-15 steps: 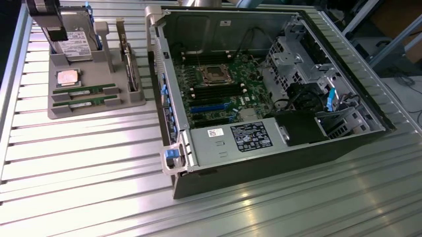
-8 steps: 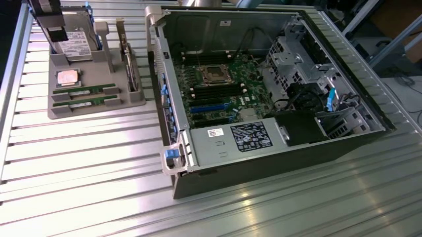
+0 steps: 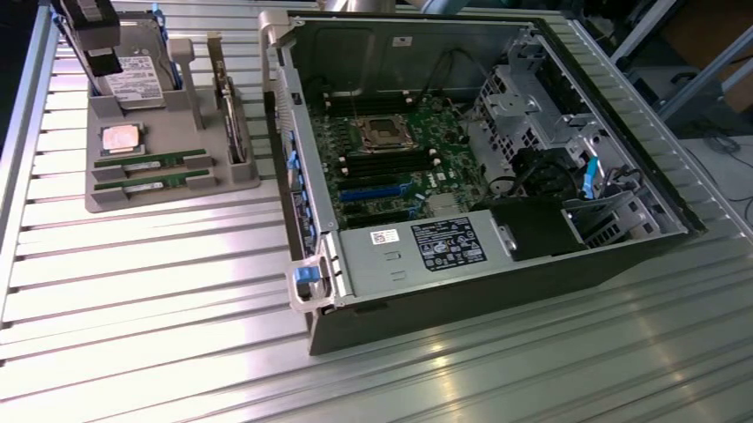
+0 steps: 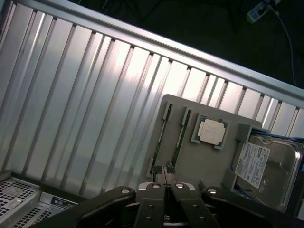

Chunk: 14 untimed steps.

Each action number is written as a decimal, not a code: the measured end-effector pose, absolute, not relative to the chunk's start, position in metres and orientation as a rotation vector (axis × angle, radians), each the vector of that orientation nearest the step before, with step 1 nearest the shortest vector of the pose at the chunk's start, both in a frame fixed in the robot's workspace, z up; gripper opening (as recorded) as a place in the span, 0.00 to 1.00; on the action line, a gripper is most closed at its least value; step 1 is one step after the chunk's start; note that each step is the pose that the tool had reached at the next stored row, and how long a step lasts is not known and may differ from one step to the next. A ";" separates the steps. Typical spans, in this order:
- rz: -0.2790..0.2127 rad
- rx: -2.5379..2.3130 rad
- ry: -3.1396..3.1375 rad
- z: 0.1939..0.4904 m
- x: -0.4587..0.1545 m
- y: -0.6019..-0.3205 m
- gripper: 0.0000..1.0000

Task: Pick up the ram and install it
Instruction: 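Pick up the ram and move it above insertion slot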

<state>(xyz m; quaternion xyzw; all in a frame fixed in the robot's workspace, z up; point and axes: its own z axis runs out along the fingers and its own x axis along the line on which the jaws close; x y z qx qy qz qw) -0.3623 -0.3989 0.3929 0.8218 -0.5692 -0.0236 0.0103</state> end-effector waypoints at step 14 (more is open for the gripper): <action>-0.068 2.451 -1.924 0.389 -0.358 -0.399 0.11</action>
